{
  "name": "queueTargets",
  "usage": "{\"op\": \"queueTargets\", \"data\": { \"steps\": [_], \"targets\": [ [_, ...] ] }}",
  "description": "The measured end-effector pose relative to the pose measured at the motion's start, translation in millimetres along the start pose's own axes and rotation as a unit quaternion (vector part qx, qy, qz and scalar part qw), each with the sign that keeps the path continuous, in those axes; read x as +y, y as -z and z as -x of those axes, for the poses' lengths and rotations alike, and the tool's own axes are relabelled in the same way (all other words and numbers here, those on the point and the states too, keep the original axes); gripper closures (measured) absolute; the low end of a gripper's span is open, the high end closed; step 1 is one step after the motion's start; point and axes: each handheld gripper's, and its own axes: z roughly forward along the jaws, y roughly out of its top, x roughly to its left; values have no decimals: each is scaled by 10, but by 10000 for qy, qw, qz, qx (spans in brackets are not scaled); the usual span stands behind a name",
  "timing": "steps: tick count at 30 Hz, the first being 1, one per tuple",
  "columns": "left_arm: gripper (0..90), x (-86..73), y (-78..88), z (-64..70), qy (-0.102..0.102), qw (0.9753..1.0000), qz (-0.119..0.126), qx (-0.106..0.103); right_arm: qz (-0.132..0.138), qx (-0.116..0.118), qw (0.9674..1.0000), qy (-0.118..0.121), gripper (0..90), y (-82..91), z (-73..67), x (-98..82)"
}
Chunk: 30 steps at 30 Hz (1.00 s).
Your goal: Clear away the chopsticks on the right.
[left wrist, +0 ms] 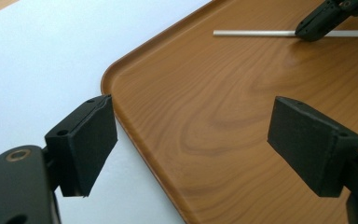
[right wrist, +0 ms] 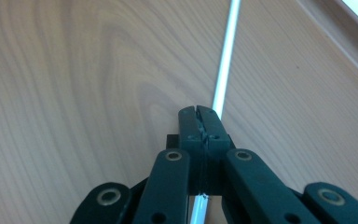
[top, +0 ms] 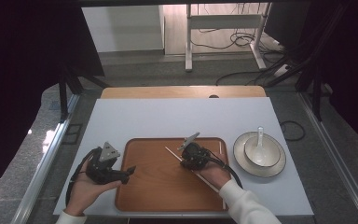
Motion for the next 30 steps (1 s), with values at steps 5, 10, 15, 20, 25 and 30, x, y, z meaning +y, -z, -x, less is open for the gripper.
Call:
{"op": "queueTargets", "data": {
  "steps": [5, 10, 15, 20, 25, 30],
  "targets": [
    [155, 1, 9, -1, -5, 10000, 14, -5, -79, -144, 9999, -51, 897, 45, 23, -57],
    [155, -2, 6, -6, -11, 10000, 3, -4, -122, -207, 9996, -131, 898, 102, 52, -139],
    [155, -1, 6, -8, -6, 10000, 7, -1, -143, -263, 9993, -243, 898, 154, 92, -223],
    [155, 0, 8, -6, -10, 10000, 8, 1, -181, -385, 9985, -356, 898, 211, 138, -300],
    [155, 1, 9, -8, -9, 10000, 9, 5, -249, -555, 9975, -364, 898, 259, 159, -359],
    [155, 3, 5, -5, -10, 10000, 10, 2, -276, -618, 9966, -462, 898, 310, 217, -425]
  ]
}}
